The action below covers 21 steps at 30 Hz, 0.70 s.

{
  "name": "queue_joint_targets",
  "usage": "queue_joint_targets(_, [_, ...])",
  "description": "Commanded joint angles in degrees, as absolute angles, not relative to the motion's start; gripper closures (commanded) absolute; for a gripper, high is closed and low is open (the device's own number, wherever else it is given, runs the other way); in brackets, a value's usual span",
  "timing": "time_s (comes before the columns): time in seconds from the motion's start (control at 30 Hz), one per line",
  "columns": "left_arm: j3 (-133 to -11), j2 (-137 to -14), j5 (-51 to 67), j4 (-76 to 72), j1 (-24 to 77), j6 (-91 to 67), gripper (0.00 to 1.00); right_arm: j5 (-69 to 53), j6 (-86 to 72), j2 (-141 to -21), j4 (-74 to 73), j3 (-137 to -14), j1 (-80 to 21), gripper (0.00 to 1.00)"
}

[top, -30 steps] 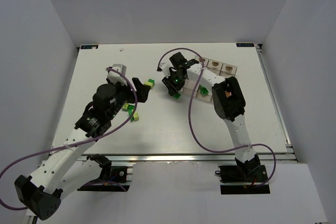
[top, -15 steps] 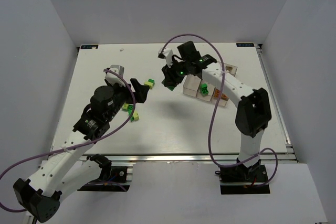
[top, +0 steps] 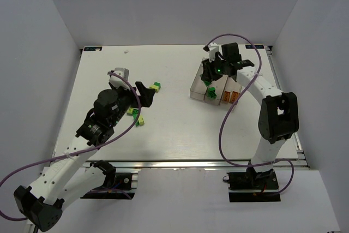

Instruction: Sort the legos into containers by color

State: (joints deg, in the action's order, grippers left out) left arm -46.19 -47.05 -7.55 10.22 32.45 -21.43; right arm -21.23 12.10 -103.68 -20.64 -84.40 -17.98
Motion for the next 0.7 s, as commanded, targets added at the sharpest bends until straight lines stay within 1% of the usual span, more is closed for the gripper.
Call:
queue_joint_targets(0.0, [-45.7,-46.6,-6.9,9.2,32.7,-20.9,0.02,-19.1,11.1,-102.7,-14.7,-82.7,-17.5,0.96])
queue_joint_targets(0.17, [-45.7,-46.8,-7.4,9.2,32.7,-20.7,0.02,-16.7,11.0,-104.7,-13.6,-82.4,-16.3,0.92])
queue_joint_targets(0.2, [-45.7,-46.8,-7.3,9.3,32.7,-20.7,0.02,-16.4,10.8,-105.0,-13.6,-82.6,-16.1,0.90])
queue_joint_targets(0.37, [-45.6,-46.8,-7.1,9.3,32.7,-20.7,0.02,-15.6,9.8,-106.3,-13.7,-82.4,-13.2,0.84])
queue_joint_targets(0.47, [-45.6,-47.1,-6.9,9.2,32.7,-20.7,0.02,-15.6,10.1,-106.3,-14.5,-81.7,-12.3,0.75])
queue_joint_targets(0.5, [-45.6,-47.2,-6.9,9.3,32.7,-20.7,0.02,-15.7,10.4,-106.3,-14.8,-81.6,-12.1,0.68])
queue_joint_targets(0.6, [-45.6,-47.5,-7.2,9.4,32.7,-20.6,0.02,-16.5,11.2,-106.4,-16.8,-81.5,-12.0,0.55])
queue_joint_targets(0.63, [-45.6,-47.7,-7.3,9.5,32.7,-20.5,0.02,-16.6,11.1,-106.3,-17.6,-81.5,-12.1,0.53])
queue_joint_targets(0.67, [-45.6,-47.8,-7.6,9.4,32.7,-20.4,0.02,-16.7,11.1,-106.1,-17.8,-81.2,-12.0,0.49])
